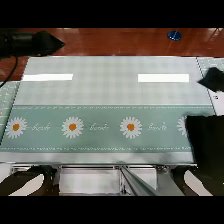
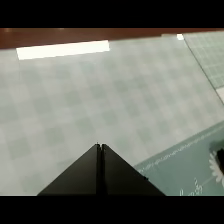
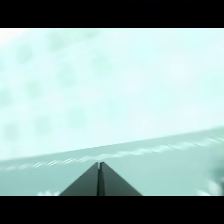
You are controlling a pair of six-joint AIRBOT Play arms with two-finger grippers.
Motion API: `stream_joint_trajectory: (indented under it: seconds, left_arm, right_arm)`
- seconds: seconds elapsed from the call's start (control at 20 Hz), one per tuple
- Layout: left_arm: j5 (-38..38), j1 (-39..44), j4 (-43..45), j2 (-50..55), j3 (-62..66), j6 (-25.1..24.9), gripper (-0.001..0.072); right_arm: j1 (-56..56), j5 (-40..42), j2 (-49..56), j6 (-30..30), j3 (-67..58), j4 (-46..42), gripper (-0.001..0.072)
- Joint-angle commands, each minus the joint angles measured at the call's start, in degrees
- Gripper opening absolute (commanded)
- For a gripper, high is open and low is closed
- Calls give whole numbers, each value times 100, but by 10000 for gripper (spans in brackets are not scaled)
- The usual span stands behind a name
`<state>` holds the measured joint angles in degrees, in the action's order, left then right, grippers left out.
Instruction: Fold the shirts.
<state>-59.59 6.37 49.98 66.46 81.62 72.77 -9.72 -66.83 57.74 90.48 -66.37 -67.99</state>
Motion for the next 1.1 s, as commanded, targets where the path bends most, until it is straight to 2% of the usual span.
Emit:
stream_joint_trajectory:
  seconds: [0.0,0.05,0.1,0.15,0.25,1.05]
  left_arm:
    - [-337,1056,2378,247,-129,1027,17]
    - [-258,1211,3056,260,-562,1534,17]
    - [-238,1233,3305,282,-964,1987,18]
    - [-229,1180,3248,304,-1263,2173,18]
    - [-192,1174,3195,341,-1440,2151,18]
    - [-42,1176,3193,365,-1364,2144,18]
  right_arm:
    - [2057,372,935,433,-284,-1043,18]
    - [2251,313,1169,616,-284,-1438,18]
    - [2315,208,1399,846,-284,-1755,18]
    - [2302,92,1578,981,-284,-1888,18]
    - [2199,-57,1768,1123,-284,-1937,18]
    - [2203,-46,1764,1108,-284,-1956,18]
